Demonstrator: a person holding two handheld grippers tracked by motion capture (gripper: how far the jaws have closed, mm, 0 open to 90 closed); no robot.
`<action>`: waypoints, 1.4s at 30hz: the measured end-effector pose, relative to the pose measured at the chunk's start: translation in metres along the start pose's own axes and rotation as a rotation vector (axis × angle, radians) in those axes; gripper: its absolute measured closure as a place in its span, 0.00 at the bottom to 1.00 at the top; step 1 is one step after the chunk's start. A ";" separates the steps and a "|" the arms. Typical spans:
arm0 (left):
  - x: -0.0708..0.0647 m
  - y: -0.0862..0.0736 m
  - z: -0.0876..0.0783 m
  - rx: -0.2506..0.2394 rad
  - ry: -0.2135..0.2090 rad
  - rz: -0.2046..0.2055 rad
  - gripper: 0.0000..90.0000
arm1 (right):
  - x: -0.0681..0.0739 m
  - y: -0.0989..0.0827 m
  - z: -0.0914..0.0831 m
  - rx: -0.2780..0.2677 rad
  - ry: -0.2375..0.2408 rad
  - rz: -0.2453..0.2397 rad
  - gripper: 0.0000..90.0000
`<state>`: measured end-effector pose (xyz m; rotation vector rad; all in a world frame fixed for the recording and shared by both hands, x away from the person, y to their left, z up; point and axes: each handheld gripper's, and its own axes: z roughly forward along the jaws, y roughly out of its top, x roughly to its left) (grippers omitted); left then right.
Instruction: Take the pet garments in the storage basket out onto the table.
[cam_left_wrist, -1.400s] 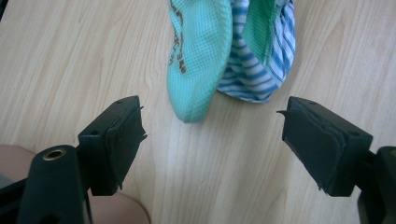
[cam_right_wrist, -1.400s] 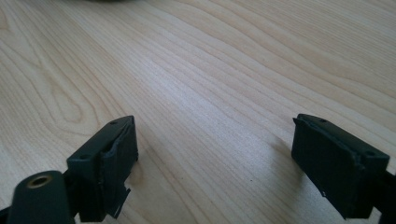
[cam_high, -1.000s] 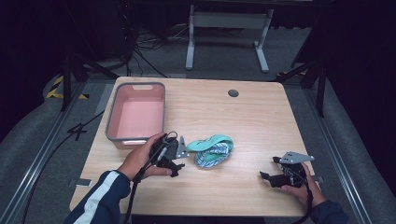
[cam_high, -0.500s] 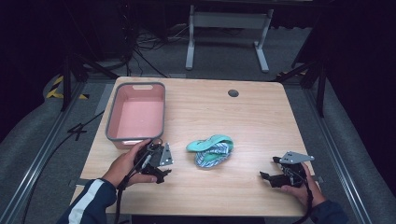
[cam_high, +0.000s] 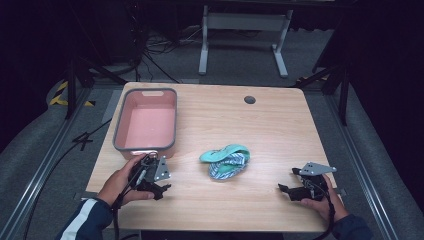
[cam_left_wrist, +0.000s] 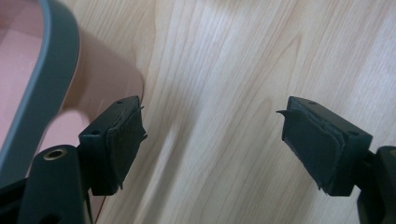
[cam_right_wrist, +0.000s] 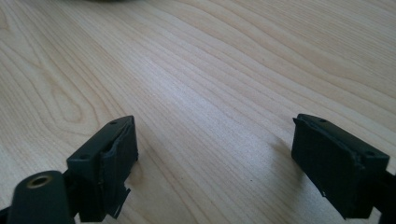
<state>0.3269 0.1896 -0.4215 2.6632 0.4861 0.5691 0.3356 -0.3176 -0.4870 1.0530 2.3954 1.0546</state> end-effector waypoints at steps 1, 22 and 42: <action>0.000 -0.003 -0.001 -0.001 -0.002 -0.007 0.23 | 0.000 0.000 0.000 0.001 -0.001 -0.001 0.17; 0.021 -0.084 -0.003 -0.046 -0.035 -0.264 0.24 | 0.001 0.000 0.000 0.003 -0.004 0.006 0.17; 0.018 -0.138 0.009 -0.234 -0.044 -0.501 0.18 | 0.000 -0.001 -0.001 0.003 -0.003 0.004 0.17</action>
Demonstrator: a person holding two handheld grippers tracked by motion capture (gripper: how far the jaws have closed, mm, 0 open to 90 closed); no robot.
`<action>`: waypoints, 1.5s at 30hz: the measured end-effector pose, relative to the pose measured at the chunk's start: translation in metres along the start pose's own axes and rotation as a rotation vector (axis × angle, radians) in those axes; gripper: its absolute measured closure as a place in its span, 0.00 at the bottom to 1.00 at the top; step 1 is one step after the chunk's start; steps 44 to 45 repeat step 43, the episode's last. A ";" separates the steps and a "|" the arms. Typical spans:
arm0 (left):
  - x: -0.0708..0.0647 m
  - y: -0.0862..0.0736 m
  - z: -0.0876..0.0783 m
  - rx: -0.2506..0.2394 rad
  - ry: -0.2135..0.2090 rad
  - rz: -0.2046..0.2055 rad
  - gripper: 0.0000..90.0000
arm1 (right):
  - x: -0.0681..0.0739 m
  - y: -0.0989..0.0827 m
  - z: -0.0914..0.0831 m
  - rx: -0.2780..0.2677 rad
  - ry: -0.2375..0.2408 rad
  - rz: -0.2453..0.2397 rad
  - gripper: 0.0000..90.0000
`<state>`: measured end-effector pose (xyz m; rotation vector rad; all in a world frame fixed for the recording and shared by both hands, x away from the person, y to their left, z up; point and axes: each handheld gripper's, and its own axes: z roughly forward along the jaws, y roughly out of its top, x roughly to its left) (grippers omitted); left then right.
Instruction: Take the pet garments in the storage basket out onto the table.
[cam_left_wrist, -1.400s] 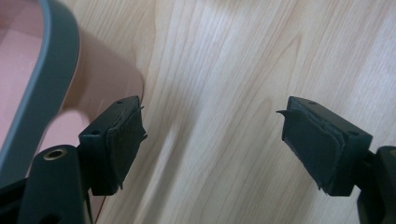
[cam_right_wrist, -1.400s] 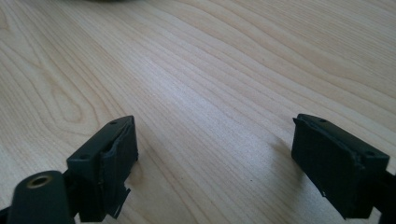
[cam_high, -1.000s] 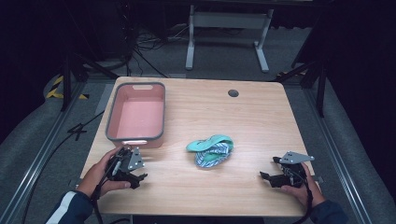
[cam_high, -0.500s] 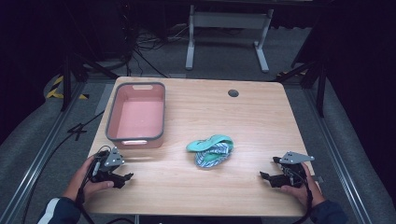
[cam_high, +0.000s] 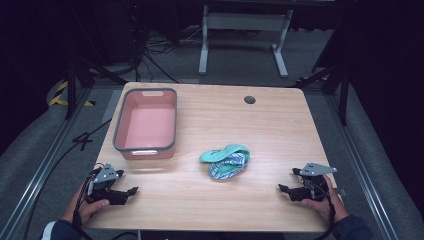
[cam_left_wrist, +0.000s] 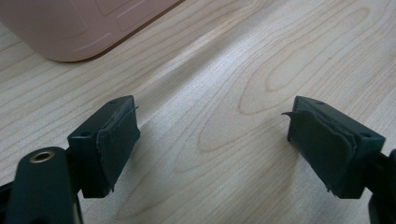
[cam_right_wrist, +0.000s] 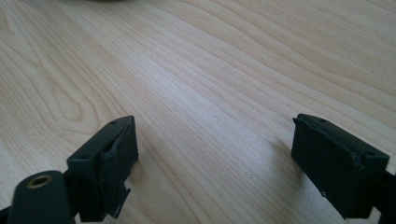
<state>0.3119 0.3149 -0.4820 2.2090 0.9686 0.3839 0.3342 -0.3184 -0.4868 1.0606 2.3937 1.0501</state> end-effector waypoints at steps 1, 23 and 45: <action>0.000 0.000 0.000 0.001 0.000 0.000 0.18 | 0.000 0.000 0.000 0.001 0.000 -0.002 0.17; -0.001 0.001 0.001 0.005 0.010 -0.013 0.16 | 0.002 -0.003 -0.003 -0.002 -0.014 0.011 0.17; -0.005 0.004 0.005 0.010 0.033 -0.038 0.12 | 0.001 -0.003 -0.003 -0.001 -0.008 0.007 0.17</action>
